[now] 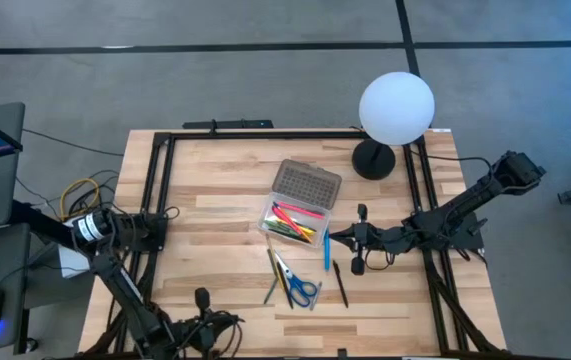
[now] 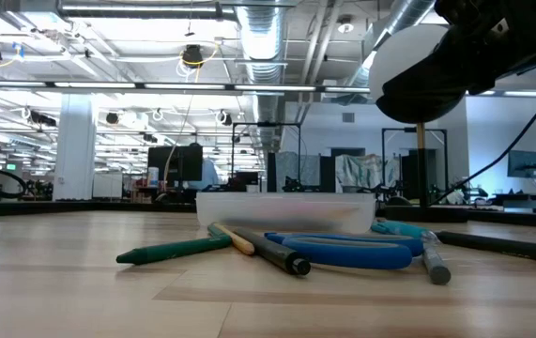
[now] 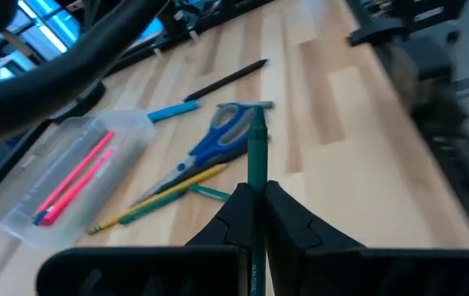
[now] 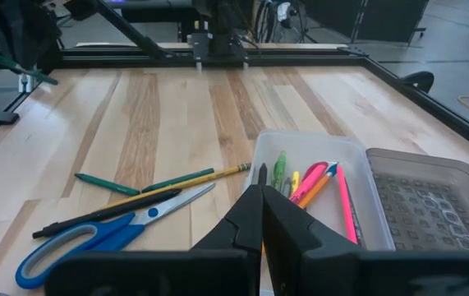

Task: Pick & place school supplies into a supply box
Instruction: Put the green crayon into the gray supply box

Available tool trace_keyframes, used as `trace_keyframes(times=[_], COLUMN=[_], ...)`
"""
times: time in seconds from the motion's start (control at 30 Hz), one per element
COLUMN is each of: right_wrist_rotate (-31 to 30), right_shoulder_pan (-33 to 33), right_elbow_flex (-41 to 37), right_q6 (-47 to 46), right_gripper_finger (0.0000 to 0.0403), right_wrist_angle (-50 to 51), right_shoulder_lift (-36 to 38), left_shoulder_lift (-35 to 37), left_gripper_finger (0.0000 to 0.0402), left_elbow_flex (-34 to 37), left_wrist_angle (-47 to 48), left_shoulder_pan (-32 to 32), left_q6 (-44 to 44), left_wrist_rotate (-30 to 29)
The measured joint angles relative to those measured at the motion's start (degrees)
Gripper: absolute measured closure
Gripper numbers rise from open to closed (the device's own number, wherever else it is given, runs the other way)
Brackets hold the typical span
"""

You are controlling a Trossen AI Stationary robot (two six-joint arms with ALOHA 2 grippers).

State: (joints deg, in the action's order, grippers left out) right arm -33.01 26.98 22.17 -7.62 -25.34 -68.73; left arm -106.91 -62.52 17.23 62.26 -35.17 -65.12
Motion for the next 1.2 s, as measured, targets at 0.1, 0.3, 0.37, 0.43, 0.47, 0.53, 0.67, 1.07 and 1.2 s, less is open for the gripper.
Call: trace_keyframes(times=[0.1, 0.3, 0.37, 0.43, 0.47, 0.53, 0.67, 1.07, 1.2], right_wrist_rotate=[0.04, 0.04, 0.04, 0.04, 0.05, 0.05, 0.04, 0.04, 0.04], right_shoulder_pan=[0.00, 0.00, 0.00, 0.00, 0.00, 0.00, 0.00, 0.00, 0.00], right_elbow_flex=[0.00, 0.00, 0.00, 0.00, 0.00, 0.00, 0.00, 0.00, 0.00], right_q6=[0.00, 0.00, 0.00, 0.00, 0.00, 0.02, 0.00, -0.02, -0.02], right_gripper_finger=[0.0403, 0.0403, 0.0403, 0.0403, 0.0403, 0.0403, 0.0403, 0.0403, 0.0403], right_wrist_angle=[0.00, 0.02, 0.02, 0.02, 0.02, 0.04, 0.45, 1.03, 1.16], right_shoulder_lift=[0.00, 0.00, 0.00, 0.00, 0.00, 0.00, 0.00, 0.00, 0.00], left_shoulder_lift=[0.00, 0.00, 0.00, 0.00, 0.00, 0.00, 0.00, 0.00, 0.00], left_gripper_finger=[0.0401, 0.0401, 0.0401, 0.0401, 0.0401, 0.0401, 0.0401, 0.0401, 0.0401], left_elbow_flex=[0.00, 0.00, 0.00, 0.00, 0.00, 0.00, 0.00, 0.00, 0.00], left_wrist_angle=[0.00, -0.19, -0.24, -0.24, -0.24, -0.26, -0.29, -11.96, -14.78], left_shoulder_pan=[-2.77, -9.20, -11.59, -13.96, -15.12, -17.45, -21.91, -34.94, -39.70], left_q6=[2.31, 9.81, 12.30, 14.68, 15.97, 18.67, 24.21, 48.18, 53.67], left_wrist_rotate=[0.05, 0.19, 0.19, 0.19, 0.19, 0.19, 0.82, 10.18, 15.77])
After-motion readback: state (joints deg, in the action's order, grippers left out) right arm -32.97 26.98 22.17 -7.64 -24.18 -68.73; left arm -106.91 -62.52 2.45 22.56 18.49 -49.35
